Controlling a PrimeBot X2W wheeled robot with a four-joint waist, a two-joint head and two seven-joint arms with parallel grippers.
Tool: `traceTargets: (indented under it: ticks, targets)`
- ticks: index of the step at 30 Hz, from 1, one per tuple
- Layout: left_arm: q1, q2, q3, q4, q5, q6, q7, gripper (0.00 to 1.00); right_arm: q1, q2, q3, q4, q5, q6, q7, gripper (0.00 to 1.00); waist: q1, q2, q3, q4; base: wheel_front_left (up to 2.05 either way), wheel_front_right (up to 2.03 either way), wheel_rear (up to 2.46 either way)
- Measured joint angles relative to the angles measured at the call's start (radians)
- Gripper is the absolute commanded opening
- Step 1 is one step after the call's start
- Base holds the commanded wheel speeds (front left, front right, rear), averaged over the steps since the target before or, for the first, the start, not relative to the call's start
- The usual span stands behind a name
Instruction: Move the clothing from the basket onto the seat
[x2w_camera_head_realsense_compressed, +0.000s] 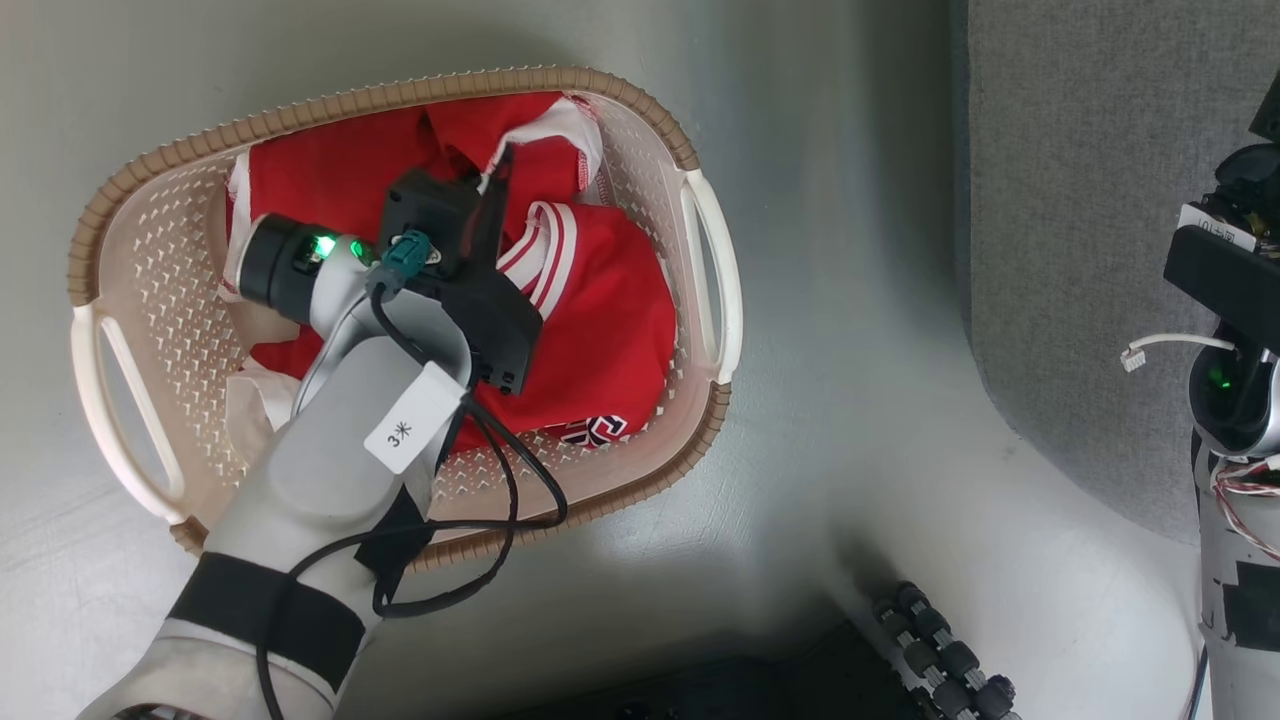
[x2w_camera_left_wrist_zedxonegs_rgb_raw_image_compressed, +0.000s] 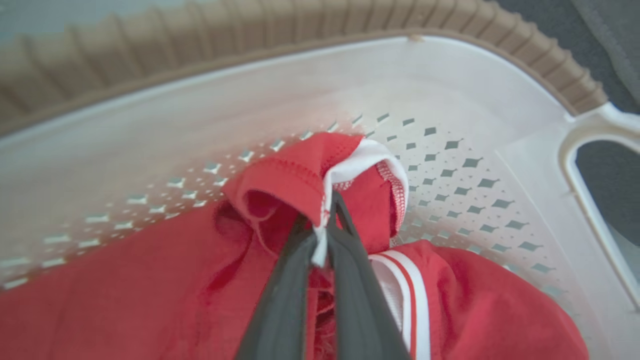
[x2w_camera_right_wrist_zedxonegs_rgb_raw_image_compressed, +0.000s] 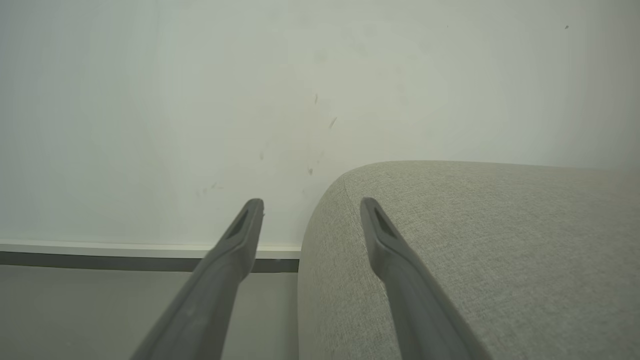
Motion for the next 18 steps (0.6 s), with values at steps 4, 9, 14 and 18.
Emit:
traceTargets:
  ticks: [4, 9, 14, 18]
  targets:
    - [0.000, 0.000, -0.025, 0.005, -0.007, -0.004, -0.009, 0.00, -0.010, -0.001, -0.004, 0.008, -0.012, 0.001, 0.000, 1.00, 0.0000, 0.0000, 0.000, 0.000, 0.00, 0.00, 0.00]
    - [0.009, 0.000, -0.065, 0.004, -0.026, -0.021, -0.021, 0.00, -0.012, -0.006, -0.009, 0.047, -0.022, 0.009, 0.000, 1.00, 0.0001, 0.0001, -0.011, 0.007, 0.00, 0.00, 0.00]
    - [0.047, 0.000, -0.095, -0.025, -0.065, -0.035, -0.034, 0.00, -0.010, -0.010, -0.008, 0.097, -0.030, 0.017, 0.000, 1.00, 0.0000, 0.0000, -0.038, 0.022, 0.00, 0.00, 0.00]
    - [0.082, 0.000, -0.117, -0.052, -0.085, -0.047, -0.035, 0.00, -0.004, -0.014, -0.007, 0.140, -0.038, 0.026, 0.000, 1.00, 0.0000, 0.0000, -0.070, 0.037, 0.00, 0.00, 0.00]
